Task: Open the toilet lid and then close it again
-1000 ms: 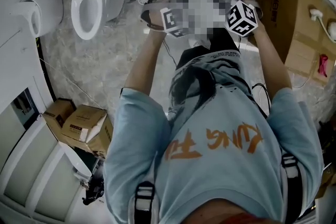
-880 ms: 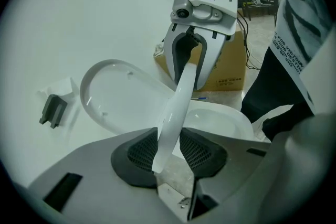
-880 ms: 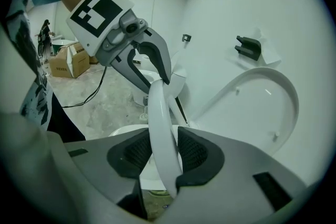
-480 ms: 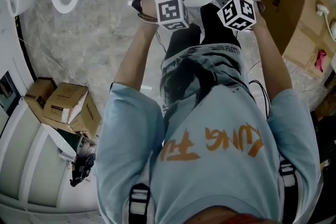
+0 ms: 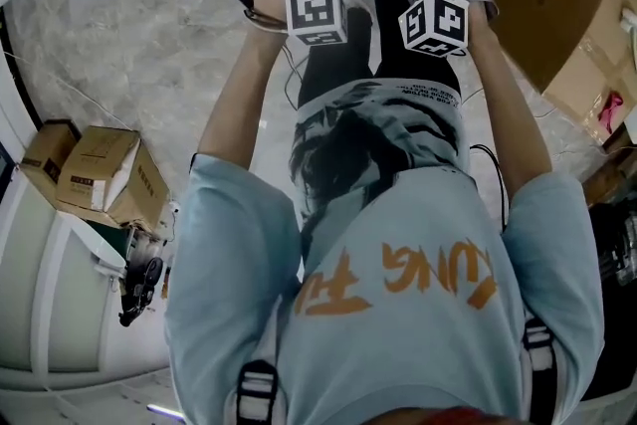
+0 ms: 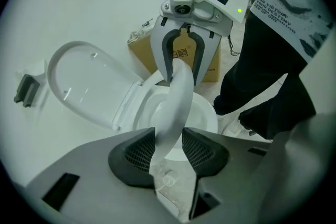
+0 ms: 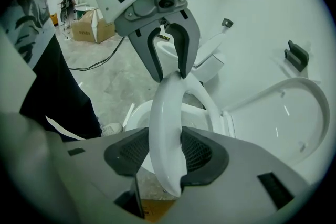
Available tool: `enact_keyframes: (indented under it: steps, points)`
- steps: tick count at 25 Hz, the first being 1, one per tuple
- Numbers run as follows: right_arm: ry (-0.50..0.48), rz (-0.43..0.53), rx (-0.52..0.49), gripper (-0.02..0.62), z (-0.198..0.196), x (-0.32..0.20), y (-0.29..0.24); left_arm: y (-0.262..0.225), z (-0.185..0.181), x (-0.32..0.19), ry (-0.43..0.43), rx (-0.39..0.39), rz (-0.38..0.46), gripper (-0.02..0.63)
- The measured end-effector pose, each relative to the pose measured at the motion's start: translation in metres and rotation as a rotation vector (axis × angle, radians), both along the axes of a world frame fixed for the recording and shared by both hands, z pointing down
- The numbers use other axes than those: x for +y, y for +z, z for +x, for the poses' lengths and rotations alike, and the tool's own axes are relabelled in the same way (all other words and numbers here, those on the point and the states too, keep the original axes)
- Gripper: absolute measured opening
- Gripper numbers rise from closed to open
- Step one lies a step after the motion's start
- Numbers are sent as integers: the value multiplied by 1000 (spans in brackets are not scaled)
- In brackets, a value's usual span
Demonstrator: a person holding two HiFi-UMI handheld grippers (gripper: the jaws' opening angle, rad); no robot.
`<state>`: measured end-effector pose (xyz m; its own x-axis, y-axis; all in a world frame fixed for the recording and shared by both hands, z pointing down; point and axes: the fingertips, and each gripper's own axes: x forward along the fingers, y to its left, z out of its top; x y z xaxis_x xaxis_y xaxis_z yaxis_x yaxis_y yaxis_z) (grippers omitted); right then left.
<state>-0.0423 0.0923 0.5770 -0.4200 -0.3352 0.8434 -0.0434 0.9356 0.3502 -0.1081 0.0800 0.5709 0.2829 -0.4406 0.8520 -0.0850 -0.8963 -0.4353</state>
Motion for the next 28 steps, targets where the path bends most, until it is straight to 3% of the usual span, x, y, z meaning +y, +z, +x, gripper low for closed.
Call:
enact_keyframes:
  steps: [8,19,28]
  points:
    - [36,-169,-53,216,-7,34,49,57,-5,35,-22,-28,-68,187]
    - [-16,-215,0,216,-7,59,135,144,-5,60,-131,-15,-178,192]
    - [1,-219,28,215,-11,64,182,191,-8,67,-188,-30,-242,184]
